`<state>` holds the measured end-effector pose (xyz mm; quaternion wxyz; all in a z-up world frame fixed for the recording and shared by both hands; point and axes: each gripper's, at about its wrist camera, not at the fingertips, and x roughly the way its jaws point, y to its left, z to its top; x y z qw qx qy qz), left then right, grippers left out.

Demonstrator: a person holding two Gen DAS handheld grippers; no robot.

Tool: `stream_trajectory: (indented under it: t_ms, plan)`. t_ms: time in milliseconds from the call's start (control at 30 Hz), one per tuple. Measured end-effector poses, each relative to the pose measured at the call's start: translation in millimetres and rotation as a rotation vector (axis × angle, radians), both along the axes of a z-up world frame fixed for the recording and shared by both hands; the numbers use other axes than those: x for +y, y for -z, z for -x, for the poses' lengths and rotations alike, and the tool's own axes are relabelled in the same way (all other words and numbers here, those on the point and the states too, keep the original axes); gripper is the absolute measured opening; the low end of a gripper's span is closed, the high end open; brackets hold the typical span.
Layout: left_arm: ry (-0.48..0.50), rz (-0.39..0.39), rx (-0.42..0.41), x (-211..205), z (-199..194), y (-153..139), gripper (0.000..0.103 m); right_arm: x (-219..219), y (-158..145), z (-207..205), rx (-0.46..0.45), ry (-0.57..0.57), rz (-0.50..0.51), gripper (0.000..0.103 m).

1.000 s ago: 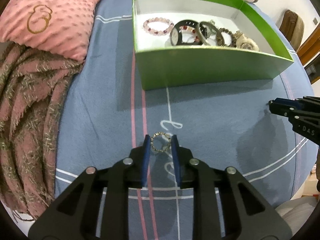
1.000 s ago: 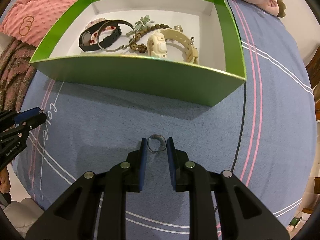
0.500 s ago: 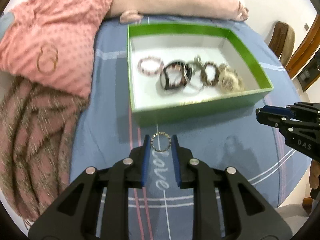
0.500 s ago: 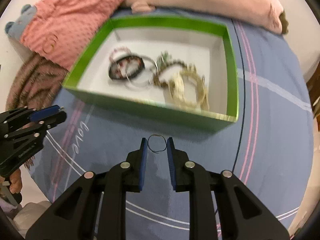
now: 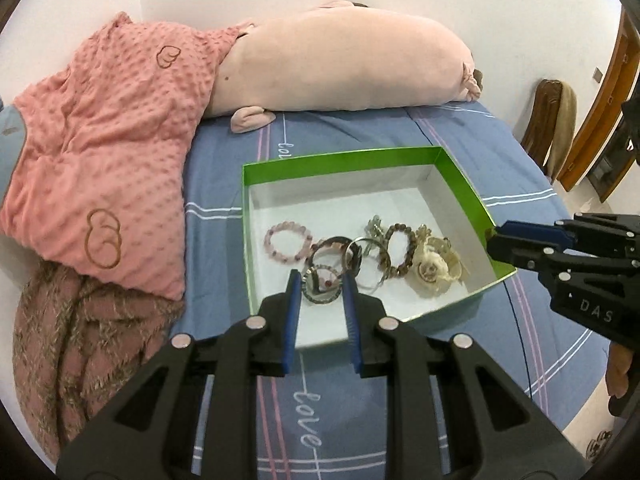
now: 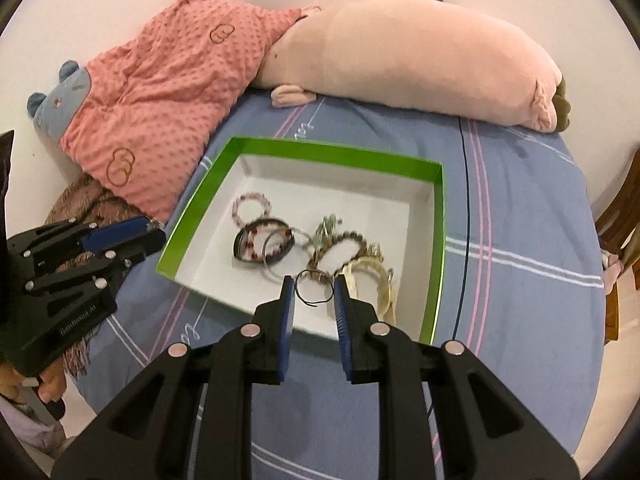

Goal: Organize jewelry
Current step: 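Carry both rings over the green box with both tools, then open both tools to drop the rings into the box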

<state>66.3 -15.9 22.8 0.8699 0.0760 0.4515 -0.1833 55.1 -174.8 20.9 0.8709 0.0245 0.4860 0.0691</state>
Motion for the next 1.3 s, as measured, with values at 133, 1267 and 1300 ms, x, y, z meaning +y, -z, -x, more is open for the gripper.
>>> stream_trajectory:
  t_ms: [133,1267,1300]
  plan:
    - [-0.006,0.006,0.036,-7.7,-15.2,18.1,0.021,-1.6,16.4,-23.4,0.016,0.001,-0.02,0.02]
    - [-0.095,-0.062,0.007,-15.6,-26.5,16.9,0.089,-25.3,22.7,-27.0,0.019,0.176,0.026,0.086]
    - [-0.094,-0.064,0.009,-16.0,-25.2,16.3,0.089,-25.8,23.1,-25.9,0.026,0.18,0.026,0.086]
